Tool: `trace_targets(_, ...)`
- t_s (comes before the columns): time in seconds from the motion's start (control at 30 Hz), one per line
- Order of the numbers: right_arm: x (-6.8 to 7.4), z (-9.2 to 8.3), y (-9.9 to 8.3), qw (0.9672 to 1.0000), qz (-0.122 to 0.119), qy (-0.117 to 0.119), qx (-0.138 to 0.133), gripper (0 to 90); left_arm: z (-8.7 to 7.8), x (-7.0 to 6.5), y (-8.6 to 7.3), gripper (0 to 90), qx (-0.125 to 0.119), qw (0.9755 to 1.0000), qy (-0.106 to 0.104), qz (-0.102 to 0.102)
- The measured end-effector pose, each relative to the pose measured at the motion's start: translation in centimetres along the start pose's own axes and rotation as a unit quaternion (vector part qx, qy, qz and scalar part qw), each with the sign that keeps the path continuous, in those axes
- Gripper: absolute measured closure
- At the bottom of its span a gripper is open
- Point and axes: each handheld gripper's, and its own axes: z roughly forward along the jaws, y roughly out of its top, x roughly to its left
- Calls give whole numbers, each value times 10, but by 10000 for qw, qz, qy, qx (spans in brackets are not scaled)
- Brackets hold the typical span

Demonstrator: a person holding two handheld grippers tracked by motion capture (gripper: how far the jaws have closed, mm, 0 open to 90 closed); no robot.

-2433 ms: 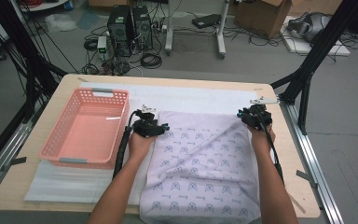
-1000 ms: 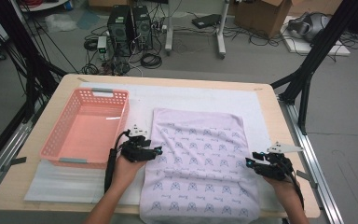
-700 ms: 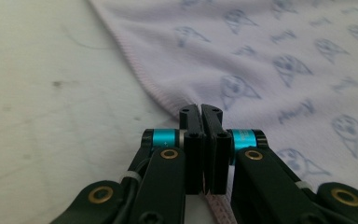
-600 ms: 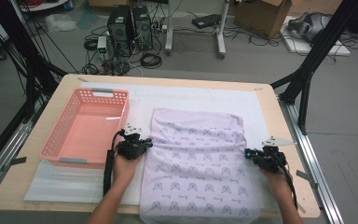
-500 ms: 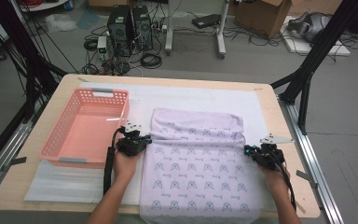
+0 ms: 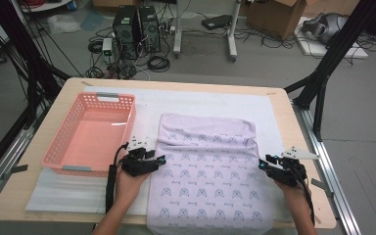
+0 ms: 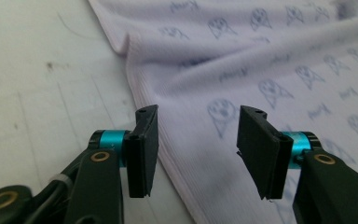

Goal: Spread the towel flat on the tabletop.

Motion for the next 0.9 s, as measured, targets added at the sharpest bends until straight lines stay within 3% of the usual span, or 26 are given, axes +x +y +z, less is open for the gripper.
trace_targets(0.1,7,-7,-4,9999,-101,94,-20,557,-9,-2,-5,473,-60,9999,-104,21)
trace_targets(0.17,13,-11,-7,9997,-119,212,3,527,-14,-3,-11,459,29,9998,-185,45)
trace_targets(0.23,17,-12,-10,9992,-147,336,143,491,-20,-5,-15,448,40,9996,-279,47)
trace_targets(0.27,19,-13,-11,9991,-207,310,220,481,-23,-6,-16,447,31,9995,-299,11)
trace_targets(0.33,23,-15,-14,9988,-290,289,271,469,-28,-7,-20,442,72,9995,-276,134)
trace_targets(0.5,32,-25,-29,9991,-279,269,194,462,-38,-10,-30,435,114,9991,-405,88)
trace_targets(0.63,35,-30,-40,9988,-272,286,299,456,-42,-16,-38,427,92,9988,-463,102)
trace_targets(0.9,42,-31,-43,9987,-296,259,309,413,-47,-22,-44,428,92,9985,-490,209)
